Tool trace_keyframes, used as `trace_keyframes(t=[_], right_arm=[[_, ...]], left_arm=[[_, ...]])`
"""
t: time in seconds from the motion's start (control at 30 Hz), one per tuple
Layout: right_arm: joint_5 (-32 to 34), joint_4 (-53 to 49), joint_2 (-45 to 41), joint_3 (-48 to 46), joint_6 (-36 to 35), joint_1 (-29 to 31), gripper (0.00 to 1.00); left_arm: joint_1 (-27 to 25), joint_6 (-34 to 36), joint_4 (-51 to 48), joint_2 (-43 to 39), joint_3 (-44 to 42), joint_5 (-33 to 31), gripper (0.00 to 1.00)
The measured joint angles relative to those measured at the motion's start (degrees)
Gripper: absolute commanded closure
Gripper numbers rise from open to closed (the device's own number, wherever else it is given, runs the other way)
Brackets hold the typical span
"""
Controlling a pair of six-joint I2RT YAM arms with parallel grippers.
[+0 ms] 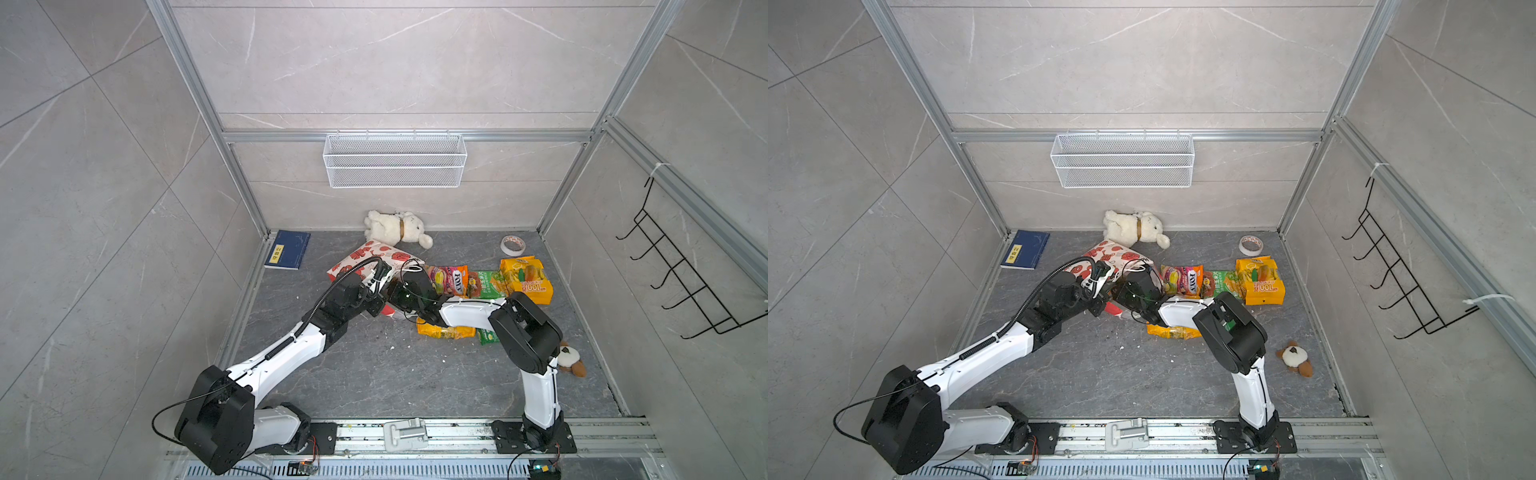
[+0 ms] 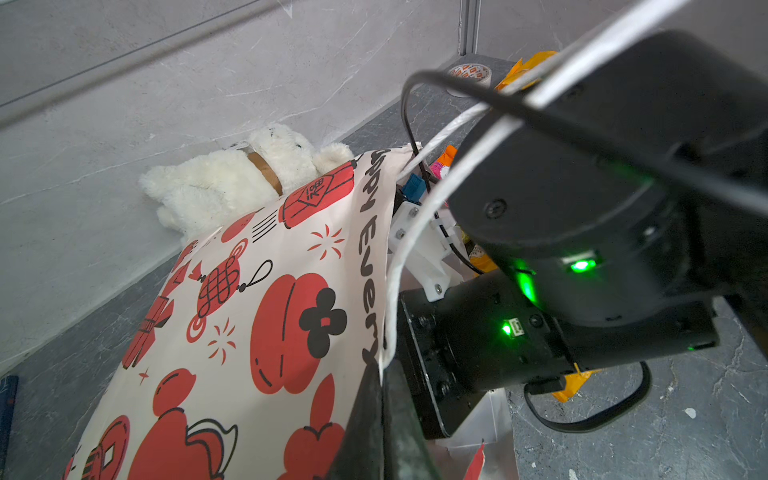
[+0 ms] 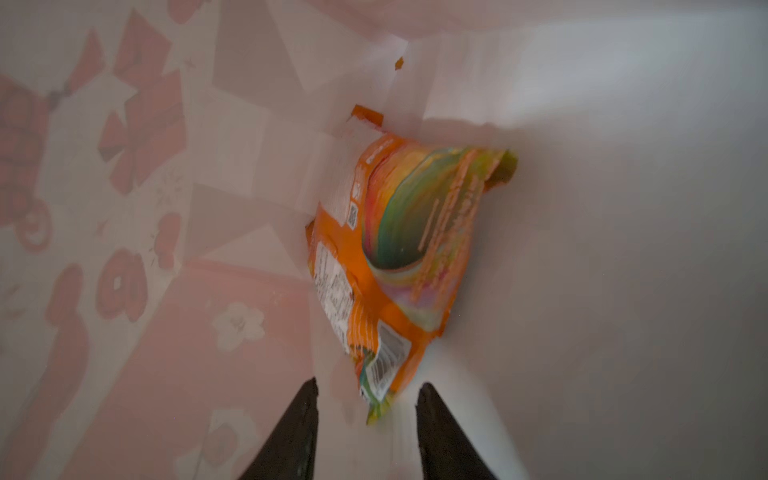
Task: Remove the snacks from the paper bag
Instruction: 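Lower the right gripper into the bag onto the orange packet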
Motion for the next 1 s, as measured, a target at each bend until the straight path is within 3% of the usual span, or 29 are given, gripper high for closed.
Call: trace_keyframes(t=[0.33, 0.57, 0.8, 1.0], right_arm=[[0.42, -1.40, 5.18, 5.18, 4.90, -0.20, 0.55], [0.00, -0.15, 7.96, 8.07, 6.78, -0.20, 0.69], [-0.37, 1.49, 10.16, 10.19, 8.72, -0.20, 0.95], [-1.18, 2.99, 10.64, 10.54, 8.52, -0.20, 1.00]], left_arm=[[0.11, 0.02, -0.04, 0.00, 0.00, 1.05, 1.00], [0.50, 0.00, -0.59, 0.00, 0.00, 0.83, 1.00], [0.70, -0.04, -1.31, 0.02, 0.00, 0.42, 1.00], [0.74, -0.04, -1.27, 0.04, 0.00, -0.15, 1.00]])
